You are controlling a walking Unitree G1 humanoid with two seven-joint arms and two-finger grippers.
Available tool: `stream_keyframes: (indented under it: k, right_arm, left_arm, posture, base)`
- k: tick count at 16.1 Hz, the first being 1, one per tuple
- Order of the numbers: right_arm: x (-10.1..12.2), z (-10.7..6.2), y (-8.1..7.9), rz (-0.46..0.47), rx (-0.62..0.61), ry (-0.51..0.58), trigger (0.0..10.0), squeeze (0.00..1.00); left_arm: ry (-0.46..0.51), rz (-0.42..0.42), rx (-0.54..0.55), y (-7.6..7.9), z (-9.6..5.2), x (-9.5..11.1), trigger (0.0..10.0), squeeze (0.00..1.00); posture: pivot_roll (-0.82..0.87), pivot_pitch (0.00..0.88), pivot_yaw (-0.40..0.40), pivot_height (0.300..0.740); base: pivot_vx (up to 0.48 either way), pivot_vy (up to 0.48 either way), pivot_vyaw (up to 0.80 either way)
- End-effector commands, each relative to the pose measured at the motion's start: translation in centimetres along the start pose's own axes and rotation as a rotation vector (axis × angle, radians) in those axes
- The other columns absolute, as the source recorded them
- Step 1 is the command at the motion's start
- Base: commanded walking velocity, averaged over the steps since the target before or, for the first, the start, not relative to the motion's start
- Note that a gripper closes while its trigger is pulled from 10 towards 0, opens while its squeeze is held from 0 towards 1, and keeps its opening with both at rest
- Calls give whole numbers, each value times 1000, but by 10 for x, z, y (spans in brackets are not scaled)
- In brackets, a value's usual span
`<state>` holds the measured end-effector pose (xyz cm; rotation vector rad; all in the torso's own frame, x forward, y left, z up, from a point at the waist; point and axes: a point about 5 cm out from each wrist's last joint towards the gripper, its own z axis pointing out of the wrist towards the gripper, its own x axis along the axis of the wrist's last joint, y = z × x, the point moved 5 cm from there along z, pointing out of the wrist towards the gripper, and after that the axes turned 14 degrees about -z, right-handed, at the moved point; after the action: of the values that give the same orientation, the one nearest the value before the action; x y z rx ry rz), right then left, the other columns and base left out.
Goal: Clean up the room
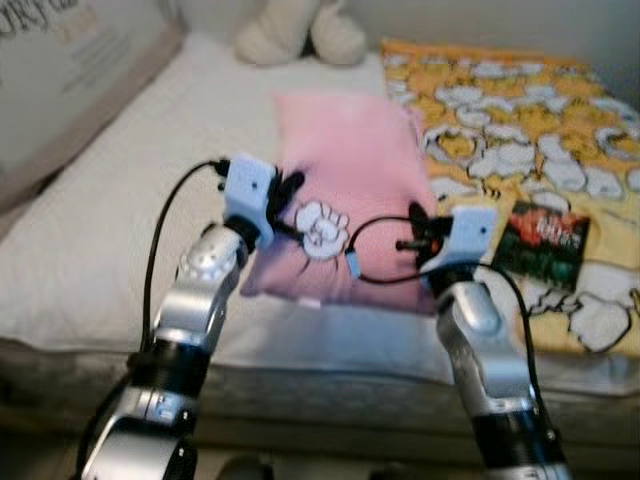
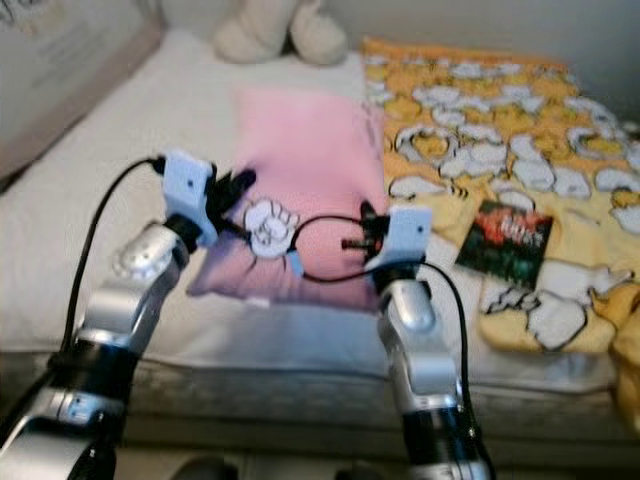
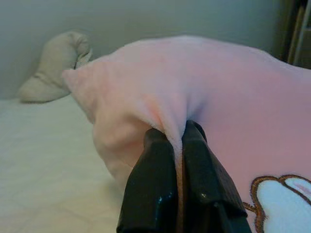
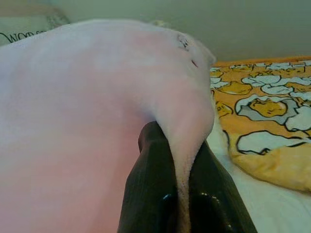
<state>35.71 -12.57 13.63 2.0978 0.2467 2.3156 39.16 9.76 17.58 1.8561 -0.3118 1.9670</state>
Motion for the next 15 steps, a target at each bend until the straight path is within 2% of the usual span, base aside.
stream_keyframes:
  k: [1, 15]
  right_arm:
    - [0, -1, 25, -5, -99, 4, 0, 0]
    - [-5, 1, 22, -12, -84, -13, 0, 0]
  left_arm:
    - [58, 30, 110, -29, -8, 18, 0, 0]
    - [56, 15, 119, -25, -6, 16, 0, 0]
  posture:
    - [25, 0, -39, 719]
    - [30, 0, -41, 719]
  base:
    - [0, 480, 0]
    - [0, 479, 0]
